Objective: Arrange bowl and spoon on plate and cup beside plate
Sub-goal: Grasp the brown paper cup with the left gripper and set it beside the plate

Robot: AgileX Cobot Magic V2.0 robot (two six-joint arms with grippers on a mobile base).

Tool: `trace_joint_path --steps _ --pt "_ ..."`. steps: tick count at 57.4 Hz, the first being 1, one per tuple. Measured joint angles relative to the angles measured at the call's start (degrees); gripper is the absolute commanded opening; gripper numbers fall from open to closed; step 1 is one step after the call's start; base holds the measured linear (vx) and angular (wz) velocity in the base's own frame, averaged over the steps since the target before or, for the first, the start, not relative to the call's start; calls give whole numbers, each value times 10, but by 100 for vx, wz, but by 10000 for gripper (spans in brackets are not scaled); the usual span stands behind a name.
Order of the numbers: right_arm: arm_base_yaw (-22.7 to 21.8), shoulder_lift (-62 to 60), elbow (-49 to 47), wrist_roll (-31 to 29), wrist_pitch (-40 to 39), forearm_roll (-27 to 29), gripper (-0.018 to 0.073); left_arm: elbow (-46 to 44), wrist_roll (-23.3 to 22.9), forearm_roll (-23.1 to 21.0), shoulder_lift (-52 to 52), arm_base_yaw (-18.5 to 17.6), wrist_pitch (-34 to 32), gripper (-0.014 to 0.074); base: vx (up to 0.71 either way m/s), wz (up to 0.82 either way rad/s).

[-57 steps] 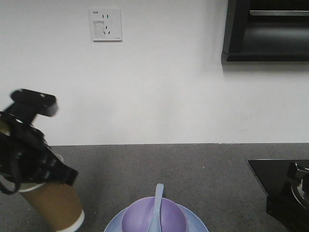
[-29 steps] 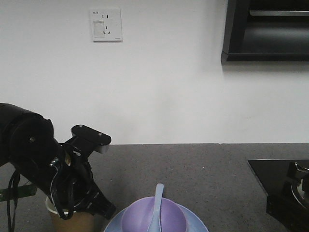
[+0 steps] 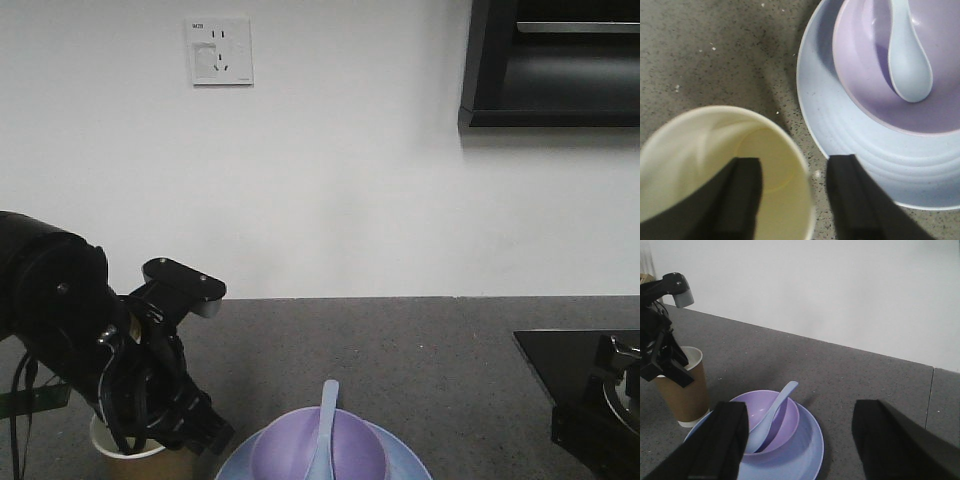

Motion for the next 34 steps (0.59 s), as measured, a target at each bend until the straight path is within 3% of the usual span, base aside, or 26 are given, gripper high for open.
trace_joint_path --steps 17,24,34 --pt "0 0 0 0 1 0 514 0 -6 29 -90 0 -12 520 0 0" --pt "0 0 0 0 1 0 514 0 -34 87 -154 0 -34 462 0 0" --pt "0 0 0 0 1 0 514 0 -73 191 -255 0 -61 312 0 0"
